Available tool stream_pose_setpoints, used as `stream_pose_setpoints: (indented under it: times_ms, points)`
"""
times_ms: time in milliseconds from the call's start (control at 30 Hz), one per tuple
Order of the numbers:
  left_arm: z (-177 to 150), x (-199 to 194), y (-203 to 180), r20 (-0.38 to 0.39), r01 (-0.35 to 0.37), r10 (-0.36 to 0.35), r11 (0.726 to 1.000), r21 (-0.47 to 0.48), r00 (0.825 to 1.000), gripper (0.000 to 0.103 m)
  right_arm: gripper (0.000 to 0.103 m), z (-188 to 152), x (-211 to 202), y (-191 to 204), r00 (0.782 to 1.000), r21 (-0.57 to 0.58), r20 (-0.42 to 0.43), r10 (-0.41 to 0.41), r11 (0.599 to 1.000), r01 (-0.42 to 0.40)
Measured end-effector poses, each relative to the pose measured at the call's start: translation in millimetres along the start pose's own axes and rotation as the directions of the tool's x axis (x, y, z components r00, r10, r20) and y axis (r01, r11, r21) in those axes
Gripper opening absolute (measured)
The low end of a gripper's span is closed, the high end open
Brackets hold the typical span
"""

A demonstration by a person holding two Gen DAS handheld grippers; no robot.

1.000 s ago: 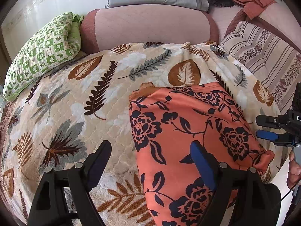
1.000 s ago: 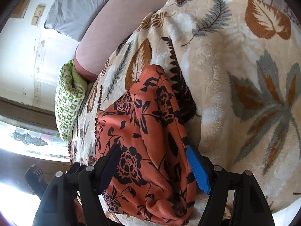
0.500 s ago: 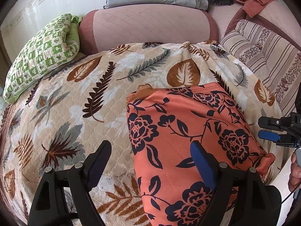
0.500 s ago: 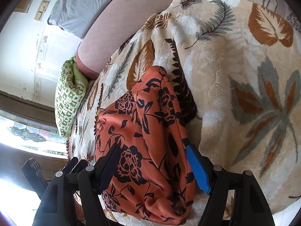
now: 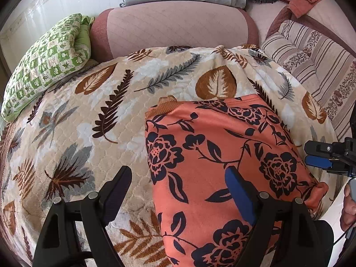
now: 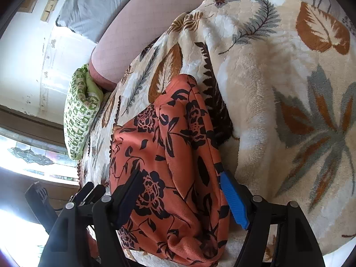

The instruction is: Fold small clothes

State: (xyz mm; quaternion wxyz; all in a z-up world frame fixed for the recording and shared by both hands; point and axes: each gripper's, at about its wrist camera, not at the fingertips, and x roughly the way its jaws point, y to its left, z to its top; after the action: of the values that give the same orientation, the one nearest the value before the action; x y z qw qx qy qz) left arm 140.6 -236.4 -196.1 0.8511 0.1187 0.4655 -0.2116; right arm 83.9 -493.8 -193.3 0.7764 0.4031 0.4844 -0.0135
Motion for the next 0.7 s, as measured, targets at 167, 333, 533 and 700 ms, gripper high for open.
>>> stream_pose_setpoints:
  times_ms: [167, 333, 533, 700]
  points:
    - [-1.9, 7.0, 1.8, -0.019, 0.013, -0.013, 1.0, -0.01, 1.0, 0.086, 0.075, -0.5, 9.1, -5.3, 1.0, -0.001, -0.017, -0.021, 1.0, 0.021]
    - [-2.5, 14.4, 5.4, -0.031, 0.015, -0.015, 1.0, -0.021, 0.999, 0.086, 0.075, 1.2, 18.1, -11.9, 0.999, 0.014, -0.037, -0.004, 1.0, 0.004]
    - [-3.0, 27.5, 8.5, -0.061, 0.047, -0.049, 0.998, -0.041, 0.997, 0.086, 0.076, 3.8, 29.4, -13.4, 0.998, 0.013, -0.066, 0.016, 1.0, -0.016]
    - [-4.1, 36.5, 9.6, -0.077, 0.07, -0.074, 0.996, -0.052, 0.994, 0.086, 0.077, 5.9, 39.1, -16.3, 0.995, 0.027, -0.09, 0.047, 0.999, -0.045]
